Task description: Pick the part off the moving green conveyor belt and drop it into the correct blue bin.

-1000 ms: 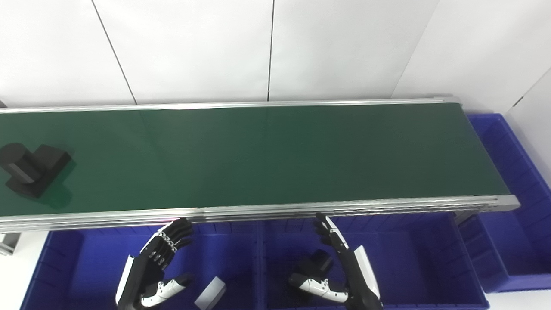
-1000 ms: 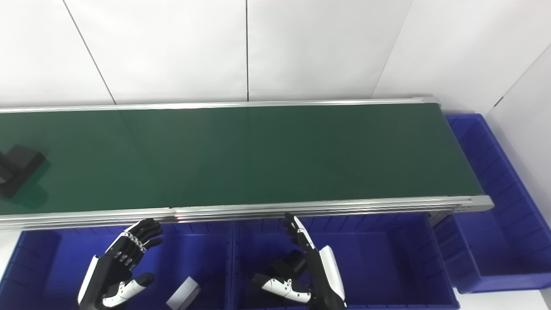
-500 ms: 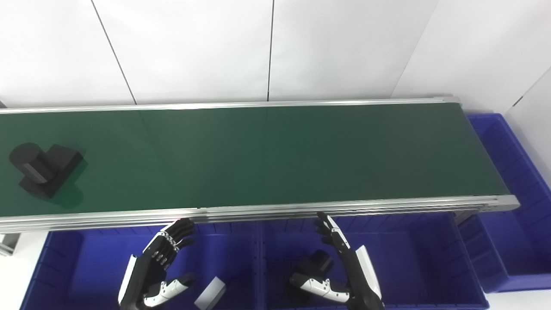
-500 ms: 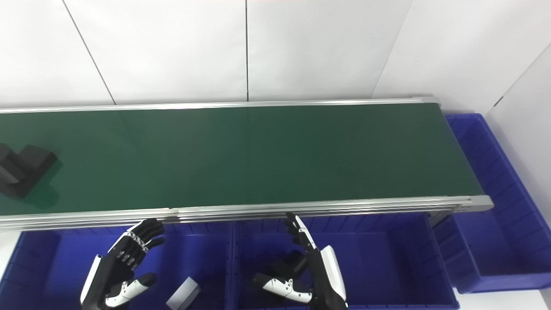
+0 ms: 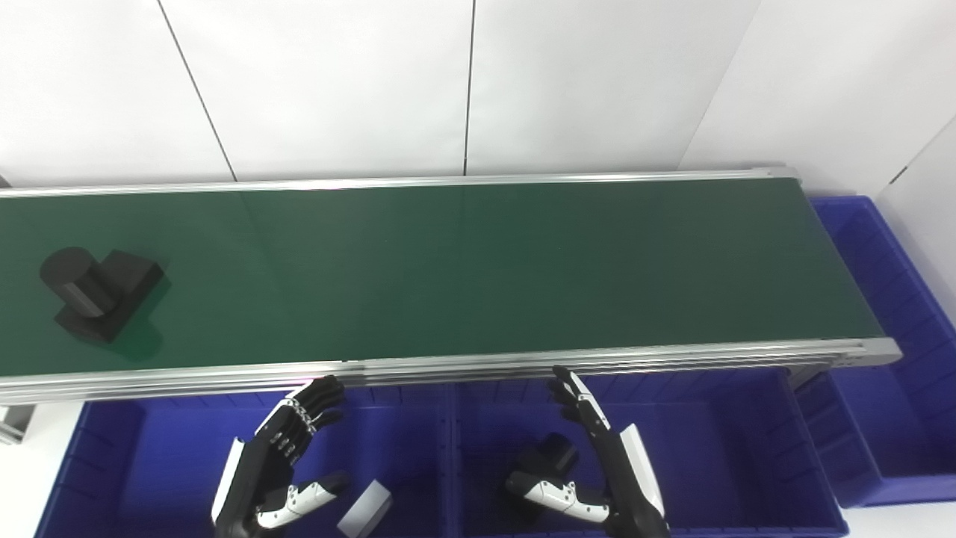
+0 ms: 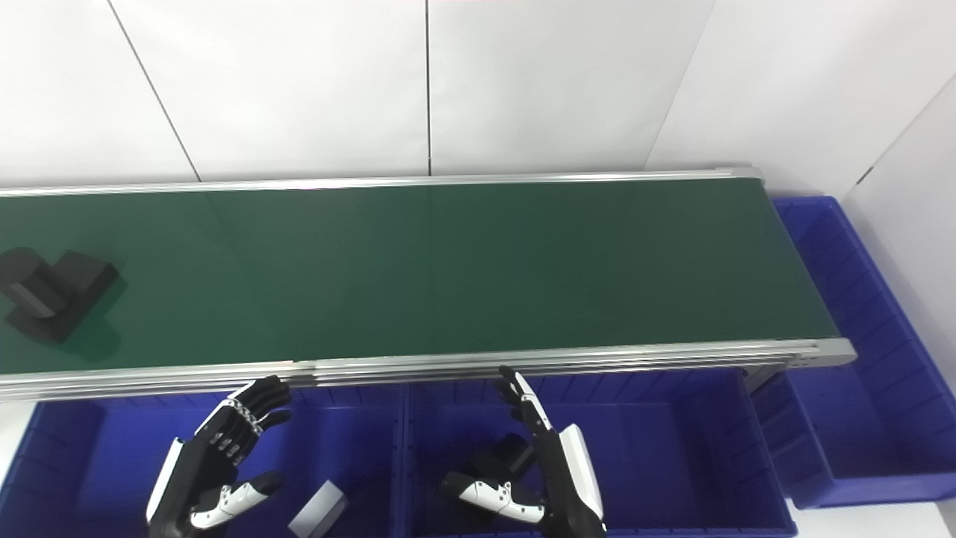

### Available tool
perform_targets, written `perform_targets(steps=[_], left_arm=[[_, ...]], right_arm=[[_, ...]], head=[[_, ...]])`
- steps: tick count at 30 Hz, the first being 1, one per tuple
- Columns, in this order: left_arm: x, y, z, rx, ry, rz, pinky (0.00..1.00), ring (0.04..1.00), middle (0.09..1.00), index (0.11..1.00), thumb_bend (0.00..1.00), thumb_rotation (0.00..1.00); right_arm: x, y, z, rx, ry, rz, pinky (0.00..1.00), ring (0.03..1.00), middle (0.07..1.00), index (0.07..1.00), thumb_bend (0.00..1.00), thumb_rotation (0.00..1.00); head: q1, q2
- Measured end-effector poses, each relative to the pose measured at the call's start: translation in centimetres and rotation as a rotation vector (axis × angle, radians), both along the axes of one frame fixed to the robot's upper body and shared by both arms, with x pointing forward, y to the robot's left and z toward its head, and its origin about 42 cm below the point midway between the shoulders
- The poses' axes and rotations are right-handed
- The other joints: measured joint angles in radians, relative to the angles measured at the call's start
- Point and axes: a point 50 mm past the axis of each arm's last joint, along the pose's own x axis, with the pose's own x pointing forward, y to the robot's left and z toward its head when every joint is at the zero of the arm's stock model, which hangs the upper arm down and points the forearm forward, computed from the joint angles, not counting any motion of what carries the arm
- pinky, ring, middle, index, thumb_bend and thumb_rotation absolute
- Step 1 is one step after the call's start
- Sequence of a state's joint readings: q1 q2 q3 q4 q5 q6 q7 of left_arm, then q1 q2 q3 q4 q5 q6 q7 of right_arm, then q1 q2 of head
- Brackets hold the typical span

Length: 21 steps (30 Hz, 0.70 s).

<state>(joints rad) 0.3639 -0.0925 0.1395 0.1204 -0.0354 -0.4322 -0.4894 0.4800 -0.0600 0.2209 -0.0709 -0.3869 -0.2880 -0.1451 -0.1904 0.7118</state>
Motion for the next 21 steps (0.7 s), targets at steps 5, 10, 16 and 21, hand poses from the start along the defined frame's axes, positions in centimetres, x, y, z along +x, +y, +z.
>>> perform_targets(steps=[5, 10, 16, 21], left_arm=[[-0.1, -0.5, -0.1, 0.025, 0.009, -0.006, 0.76, 0.796, 0.801, 0.777, 0.89, 0.37], [-0.1, -1.5, -0.1, 0.050, 0.015, -0.023, 0.75, 0.785, 0.789, 0.764, 0.91, 0.36], [-0.4, -2.5, -0.3, 0.112, 0.018, -0.027, 0.72, 0.768, 0.773, 0.746, 0.94, 0.33], [-0.7, -3.1, -0.7, 0.162, 0.021, -0.020, 0.70, 0.753, 0.760, 0.734, 0.95, 0.31]], right_arm=[[-0.1, -0.7, -0.1, -0.001, 0.007, 0.002, 0.85, 0.875, 0.880, 0.943, 0.88, 0.52], [-0.3, -1.7, -0.2, 0.013, 0.002, -0.004, 0.84, 0.868, 0.882, 0.950, 0.85, 0.50], [-0.7, -2.7, -0.8, 0.033, -0.020, 0.000, 0.83, 0.872, 0.893, 0.958, 0.83, 0.47], [-0.8, -3.3, -1.4, 0.029, -0.010, -0.006, 0.77, 0.870, 0.908, 0.969, 0.85, 0.48]], head=[[0.086, -0.018], [0.190, -0.055], [0.270, -0.107], [0.322, -0.158]])
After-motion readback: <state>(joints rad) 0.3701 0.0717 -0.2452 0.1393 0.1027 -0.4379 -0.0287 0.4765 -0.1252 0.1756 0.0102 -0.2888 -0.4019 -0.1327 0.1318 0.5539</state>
